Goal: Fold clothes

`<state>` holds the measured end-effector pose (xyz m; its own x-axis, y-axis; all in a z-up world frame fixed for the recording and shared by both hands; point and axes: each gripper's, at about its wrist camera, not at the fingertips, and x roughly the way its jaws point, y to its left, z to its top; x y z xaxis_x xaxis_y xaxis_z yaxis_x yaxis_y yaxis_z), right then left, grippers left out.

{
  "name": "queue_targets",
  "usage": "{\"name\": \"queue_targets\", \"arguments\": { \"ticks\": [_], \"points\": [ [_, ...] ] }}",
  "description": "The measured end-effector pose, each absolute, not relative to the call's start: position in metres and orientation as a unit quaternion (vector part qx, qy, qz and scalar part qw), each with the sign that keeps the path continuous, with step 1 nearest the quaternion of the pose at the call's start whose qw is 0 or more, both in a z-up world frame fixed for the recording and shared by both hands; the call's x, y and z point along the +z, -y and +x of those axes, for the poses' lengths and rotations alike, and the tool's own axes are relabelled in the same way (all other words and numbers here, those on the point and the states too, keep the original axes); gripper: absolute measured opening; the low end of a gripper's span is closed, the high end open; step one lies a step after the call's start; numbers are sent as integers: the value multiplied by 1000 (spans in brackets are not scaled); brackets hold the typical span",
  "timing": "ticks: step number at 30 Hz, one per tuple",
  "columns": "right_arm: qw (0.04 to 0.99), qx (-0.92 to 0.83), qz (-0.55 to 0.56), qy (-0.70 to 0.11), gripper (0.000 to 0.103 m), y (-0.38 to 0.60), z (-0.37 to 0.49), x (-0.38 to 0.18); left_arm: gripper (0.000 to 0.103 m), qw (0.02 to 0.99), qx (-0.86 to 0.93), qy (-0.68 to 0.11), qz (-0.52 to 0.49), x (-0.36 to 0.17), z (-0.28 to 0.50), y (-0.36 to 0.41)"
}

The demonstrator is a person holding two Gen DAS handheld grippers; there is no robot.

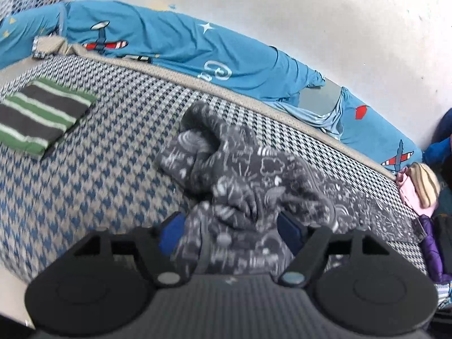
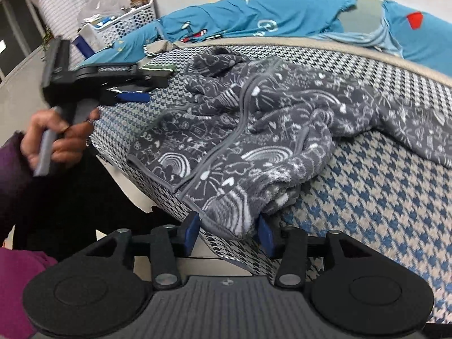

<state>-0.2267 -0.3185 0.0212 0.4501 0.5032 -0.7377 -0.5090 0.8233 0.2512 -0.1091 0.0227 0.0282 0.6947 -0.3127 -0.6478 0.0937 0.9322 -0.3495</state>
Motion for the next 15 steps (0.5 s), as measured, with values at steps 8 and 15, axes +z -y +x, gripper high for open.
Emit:
{"name": "queue_targets", "arguments": {
  "ticks": [8,15],
  "points": [
    [856,318,11,-408,46,315,-210,36,75,911,-88,-379,-135,33,-55,-14],
    [854,320,13,-410,46,304,-184,31,77,909,-72,-390,-129,26,-14,-13]
  ]
}}
